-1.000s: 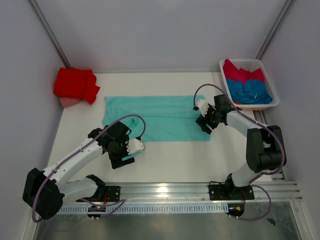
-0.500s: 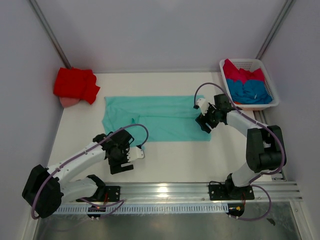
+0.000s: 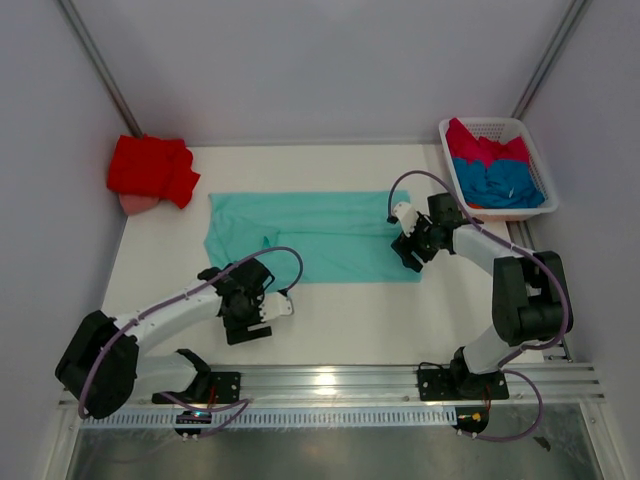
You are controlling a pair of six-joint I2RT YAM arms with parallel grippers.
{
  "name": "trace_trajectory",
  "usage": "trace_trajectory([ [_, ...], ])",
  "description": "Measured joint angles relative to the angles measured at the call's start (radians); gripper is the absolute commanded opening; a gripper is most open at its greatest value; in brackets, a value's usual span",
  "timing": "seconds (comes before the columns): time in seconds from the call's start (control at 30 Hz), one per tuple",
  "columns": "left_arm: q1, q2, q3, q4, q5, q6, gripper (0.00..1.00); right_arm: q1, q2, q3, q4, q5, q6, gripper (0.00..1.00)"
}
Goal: Fold and stack the t-shirts
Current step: Fold the tshirt
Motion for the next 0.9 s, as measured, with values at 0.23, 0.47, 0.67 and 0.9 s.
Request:
trace_trajectory([
  [0.23, 0.000, 0.037, 0.001, 0.016, 0.001, -0.005, 0.48, 0.000, 0.000, -0.004, 0.001, 0.000, -0.001, 0.78],
  [0.47, 0.000, 0.074, 0.015, 0.016, 0.004, -0.010, 0.00, 0.000, -0.001, -0.004, 0.001, 0.007, -0.002, 0.78],
  [0.67, 0.000, 0.089, 0.021, 0.015, 0.008, -0.010, 0.00, 0.000, -0.018, -0.019, 0.003, 0.034, -0.027, 0.78],
  [0.9, 0.000, 0.097, 0.026, 0.017, 0.009, -0.010, 0.00, -0.003, -0.030, -0.060, -0.003, 0.055, -0.059, 0.77],
])
